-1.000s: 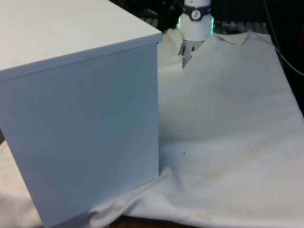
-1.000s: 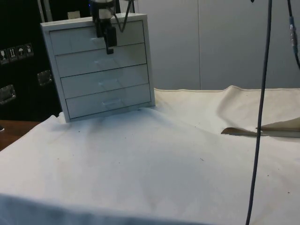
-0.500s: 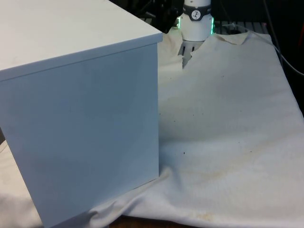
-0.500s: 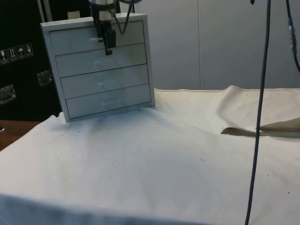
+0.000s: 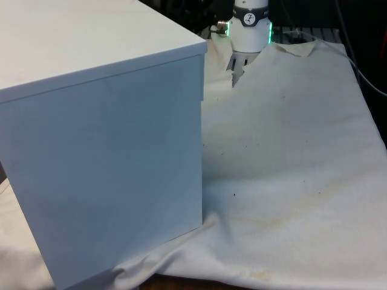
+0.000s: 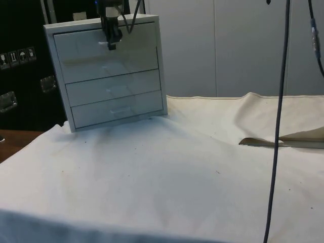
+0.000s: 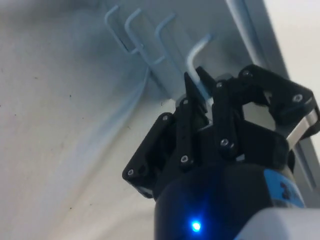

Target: Open the drawer, then close it.

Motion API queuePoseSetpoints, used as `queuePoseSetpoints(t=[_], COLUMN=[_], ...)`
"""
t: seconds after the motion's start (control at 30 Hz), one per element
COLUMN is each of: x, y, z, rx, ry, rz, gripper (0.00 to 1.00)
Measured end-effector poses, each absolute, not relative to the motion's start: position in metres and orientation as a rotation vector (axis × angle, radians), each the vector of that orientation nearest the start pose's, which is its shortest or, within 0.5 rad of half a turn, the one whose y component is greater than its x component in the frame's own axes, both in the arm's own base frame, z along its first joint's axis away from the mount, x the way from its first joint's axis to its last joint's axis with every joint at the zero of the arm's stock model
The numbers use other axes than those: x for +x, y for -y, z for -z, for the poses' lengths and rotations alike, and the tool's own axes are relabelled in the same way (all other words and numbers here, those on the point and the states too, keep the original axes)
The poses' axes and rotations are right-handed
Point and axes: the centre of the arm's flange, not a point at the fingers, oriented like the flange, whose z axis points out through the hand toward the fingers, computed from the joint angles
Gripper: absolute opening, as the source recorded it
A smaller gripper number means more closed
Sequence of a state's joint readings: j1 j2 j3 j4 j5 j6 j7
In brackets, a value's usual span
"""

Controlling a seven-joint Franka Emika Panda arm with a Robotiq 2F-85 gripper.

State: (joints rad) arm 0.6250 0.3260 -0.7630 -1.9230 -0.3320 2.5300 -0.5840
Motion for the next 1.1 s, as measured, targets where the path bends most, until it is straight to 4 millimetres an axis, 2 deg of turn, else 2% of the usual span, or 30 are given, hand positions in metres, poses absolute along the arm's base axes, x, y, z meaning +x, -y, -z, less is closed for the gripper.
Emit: queuePoseSetpoints(t=[0.67,1.1], x=[0.6391,0.6335], y=[0.0559,0.0496], z=[-0.4088,-0.4108], rx=[2.410,2.442], ry=[-0.931,-0.899], rz=[-0.226,-0.241], gripper=[0.00,0.00])
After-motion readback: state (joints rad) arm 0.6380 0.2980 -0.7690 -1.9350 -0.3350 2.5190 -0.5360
